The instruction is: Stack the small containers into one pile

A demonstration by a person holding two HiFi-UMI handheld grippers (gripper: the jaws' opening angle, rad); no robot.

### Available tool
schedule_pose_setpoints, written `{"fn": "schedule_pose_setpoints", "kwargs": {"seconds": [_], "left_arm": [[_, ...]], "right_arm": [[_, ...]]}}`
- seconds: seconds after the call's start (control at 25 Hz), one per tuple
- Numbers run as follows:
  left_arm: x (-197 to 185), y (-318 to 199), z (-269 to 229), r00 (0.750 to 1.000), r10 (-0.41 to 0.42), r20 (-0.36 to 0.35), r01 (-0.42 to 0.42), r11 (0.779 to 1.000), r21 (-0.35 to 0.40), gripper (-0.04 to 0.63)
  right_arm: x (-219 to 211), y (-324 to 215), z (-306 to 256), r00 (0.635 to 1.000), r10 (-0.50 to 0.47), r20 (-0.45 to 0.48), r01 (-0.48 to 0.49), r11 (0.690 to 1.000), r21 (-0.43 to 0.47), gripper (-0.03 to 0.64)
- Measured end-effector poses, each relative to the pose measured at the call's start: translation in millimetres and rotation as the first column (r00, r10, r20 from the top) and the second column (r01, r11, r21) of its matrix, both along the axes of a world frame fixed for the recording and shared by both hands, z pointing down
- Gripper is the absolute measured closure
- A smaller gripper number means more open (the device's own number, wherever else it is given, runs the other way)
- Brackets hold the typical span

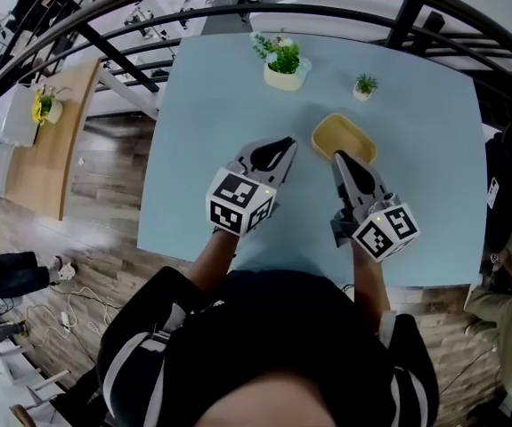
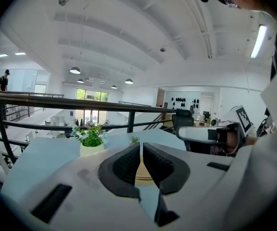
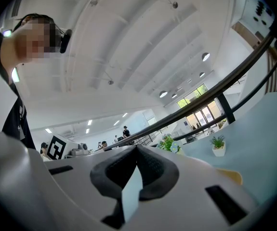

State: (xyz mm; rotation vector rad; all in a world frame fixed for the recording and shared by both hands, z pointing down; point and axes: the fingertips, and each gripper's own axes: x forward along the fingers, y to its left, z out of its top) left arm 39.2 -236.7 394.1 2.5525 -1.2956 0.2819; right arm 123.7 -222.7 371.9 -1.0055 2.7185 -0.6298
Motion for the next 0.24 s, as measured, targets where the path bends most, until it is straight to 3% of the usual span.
{"fn": "schedule_pose_setpoints", "kwargs": {"seconds": [0.24], "left_arm": [[1.2, 0.2, -4.7, 1.0, 0.001, -0.002, -0.001, 1.0, 0.005, 0.566]], "right_arm": [[3.2, 1.6, -1.4, 1.0, 0.002, -0.012, -0.002, 1.0, -0.011, 0.611]]}}
